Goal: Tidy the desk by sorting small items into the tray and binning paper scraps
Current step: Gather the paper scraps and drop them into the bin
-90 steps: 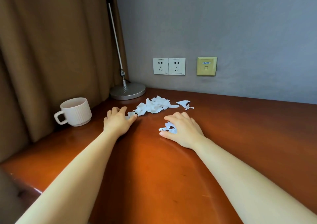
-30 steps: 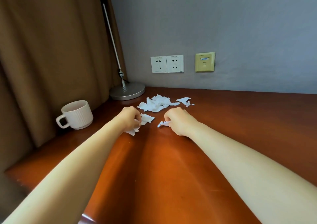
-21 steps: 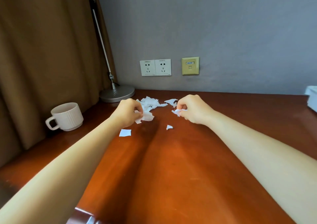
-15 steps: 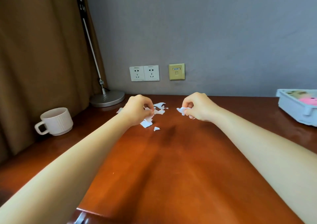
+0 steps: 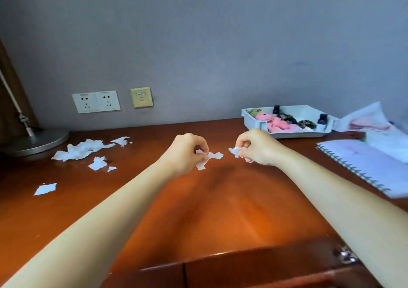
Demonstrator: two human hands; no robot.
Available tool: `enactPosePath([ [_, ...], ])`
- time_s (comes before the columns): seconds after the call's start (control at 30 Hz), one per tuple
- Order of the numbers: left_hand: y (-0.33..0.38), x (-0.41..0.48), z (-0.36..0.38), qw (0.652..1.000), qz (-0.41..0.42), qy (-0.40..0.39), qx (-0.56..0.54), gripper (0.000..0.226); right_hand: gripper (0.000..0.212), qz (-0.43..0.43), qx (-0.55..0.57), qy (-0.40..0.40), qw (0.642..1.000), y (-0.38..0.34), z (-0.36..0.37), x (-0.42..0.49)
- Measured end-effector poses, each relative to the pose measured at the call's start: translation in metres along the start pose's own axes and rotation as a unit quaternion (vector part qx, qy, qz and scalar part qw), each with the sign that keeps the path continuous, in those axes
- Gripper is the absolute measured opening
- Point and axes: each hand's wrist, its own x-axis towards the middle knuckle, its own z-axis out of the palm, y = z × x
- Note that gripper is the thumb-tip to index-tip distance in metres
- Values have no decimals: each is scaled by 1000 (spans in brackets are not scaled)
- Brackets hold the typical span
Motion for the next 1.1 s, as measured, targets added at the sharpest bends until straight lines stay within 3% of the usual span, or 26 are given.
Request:
enactPosePath([
  [0.33,147,-1,93,978,168,-99,-69,8,12,118,-2,87,989,126,-75,-150],
  [0.63,286,-35,202,916,305,-214,-146,9,15,251,-11,137,958,224,-113,-309],
  [0.87,354,-69,305,872,339,-316,-159,8,26,343,38,125,930,297,-94,-395],
  [0.97,370,-79,360,864,312,-365,-150,9,19,376,75,117,916,331,-72,-421],
  [1.1,376,-92,430,858,262,-418,-144,10,37,419,117,115,893,375,-40,-447],
])
